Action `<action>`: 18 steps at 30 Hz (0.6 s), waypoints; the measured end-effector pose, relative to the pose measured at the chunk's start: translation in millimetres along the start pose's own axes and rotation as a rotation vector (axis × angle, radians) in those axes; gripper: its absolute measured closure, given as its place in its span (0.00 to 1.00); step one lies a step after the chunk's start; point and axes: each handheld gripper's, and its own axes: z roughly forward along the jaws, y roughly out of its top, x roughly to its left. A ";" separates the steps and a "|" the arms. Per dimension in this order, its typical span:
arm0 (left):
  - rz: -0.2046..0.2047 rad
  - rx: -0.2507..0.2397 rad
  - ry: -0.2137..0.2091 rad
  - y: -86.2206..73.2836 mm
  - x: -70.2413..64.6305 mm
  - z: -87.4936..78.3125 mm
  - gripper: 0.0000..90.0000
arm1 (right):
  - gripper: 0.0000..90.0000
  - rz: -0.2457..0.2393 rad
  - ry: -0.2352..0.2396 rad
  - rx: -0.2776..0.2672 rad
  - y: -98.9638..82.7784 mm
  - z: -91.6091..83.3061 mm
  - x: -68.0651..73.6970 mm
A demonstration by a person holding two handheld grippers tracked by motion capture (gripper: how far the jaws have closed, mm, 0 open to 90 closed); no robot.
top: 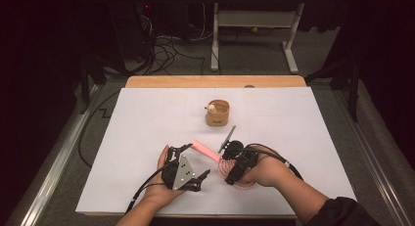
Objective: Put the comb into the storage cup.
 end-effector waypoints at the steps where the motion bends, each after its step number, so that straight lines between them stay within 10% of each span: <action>1: 0.003 0.001 0.000 0.0 0.0 -0.1 0.06 | 0.23 0.004 0.003 -0.003 0.4 0.6 0.4; 18: 0.081 0.039 0.028 0.2 -3.7 0.5 0.07 | 0.23 -0.026 0.006 0.007 6.0 2.8 0.7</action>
